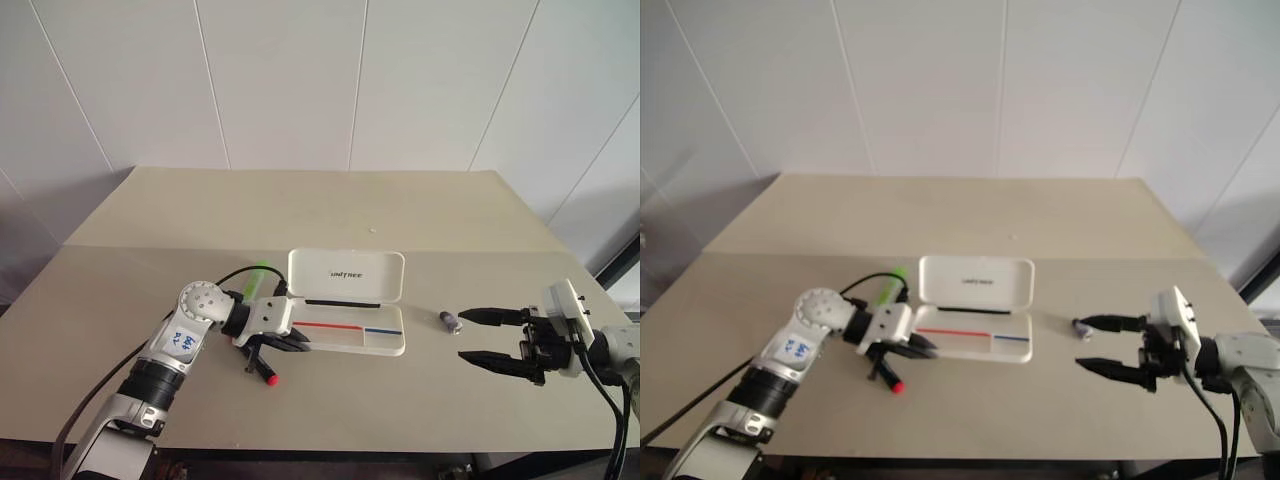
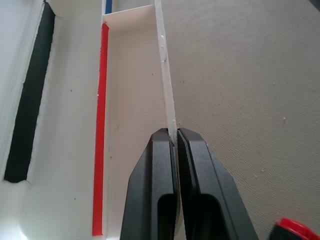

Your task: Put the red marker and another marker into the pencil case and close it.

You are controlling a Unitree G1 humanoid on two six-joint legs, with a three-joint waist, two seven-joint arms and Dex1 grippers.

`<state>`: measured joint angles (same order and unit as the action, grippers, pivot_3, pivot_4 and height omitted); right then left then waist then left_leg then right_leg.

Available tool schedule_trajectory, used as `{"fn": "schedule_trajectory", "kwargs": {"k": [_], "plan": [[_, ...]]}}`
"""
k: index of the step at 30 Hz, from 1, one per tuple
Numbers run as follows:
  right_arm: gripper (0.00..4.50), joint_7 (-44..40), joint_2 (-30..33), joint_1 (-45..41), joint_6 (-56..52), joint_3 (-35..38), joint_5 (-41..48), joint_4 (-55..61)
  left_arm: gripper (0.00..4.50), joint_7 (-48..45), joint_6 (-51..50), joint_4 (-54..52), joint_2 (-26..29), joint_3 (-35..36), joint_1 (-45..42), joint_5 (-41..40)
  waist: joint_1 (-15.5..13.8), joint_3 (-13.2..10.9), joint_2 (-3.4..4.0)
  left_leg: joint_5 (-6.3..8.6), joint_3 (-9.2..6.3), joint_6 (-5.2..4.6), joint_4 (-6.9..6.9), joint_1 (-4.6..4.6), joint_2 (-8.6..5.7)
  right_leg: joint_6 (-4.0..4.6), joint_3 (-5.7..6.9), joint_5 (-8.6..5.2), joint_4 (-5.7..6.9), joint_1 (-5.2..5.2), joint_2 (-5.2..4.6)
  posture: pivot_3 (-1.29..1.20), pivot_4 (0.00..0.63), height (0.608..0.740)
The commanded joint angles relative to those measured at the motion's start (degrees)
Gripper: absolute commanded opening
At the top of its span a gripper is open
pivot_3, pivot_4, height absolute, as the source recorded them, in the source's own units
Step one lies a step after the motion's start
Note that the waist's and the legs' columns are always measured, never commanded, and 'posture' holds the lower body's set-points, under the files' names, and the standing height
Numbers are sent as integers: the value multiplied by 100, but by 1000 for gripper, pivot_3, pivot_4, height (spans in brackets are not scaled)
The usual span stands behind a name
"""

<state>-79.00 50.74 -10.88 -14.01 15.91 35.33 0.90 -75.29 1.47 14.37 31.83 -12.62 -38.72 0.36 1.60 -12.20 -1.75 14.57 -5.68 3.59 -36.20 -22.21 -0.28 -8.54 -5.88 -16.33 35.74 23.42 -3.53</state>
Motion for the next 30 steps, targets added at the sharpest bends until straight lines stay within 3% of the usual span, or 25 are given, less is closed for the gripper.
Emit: {"fn": "schedule_trajectory", "kwargs": {"k": [1,8,9,21,30], "plan": [[4500,95,-46,69,-59,62,83,262,34,209,-106,-256,71,-30,57,27,-1,0,0,0,0,0,0,0,0,0,0,0,0,0,0,0,150,740],[4500,195,-53,74,-154,66,84,369,34,477,-134,-293,74,-121,118,71,1,0,0,0,1,0,-3,1,0,2,0,1,1,-1,1,0,150,740],[4500,210,-54,66,-164,62,84,376,558,527,-125,-287,63,-125,113,76,1,0,0,0,1,0,-3,1,0,3,0,1,1,-1,0,0,150,740],[4500,261,-61,-32,-209,23,64,382,4336,622,-584,-1258,135,-16,370,-322,8,0,0,0,1,0,0,1,0,3,0,1,-2,-1,0,0,150,740],[4500,152,-51,-186,-201,-89,49,256,4471,777,-1296,-2324,498,332,746,-766,4,0,1,0,2,0,-4,3,1,5,0,1,-1,-5,0,0,150,740]]}}
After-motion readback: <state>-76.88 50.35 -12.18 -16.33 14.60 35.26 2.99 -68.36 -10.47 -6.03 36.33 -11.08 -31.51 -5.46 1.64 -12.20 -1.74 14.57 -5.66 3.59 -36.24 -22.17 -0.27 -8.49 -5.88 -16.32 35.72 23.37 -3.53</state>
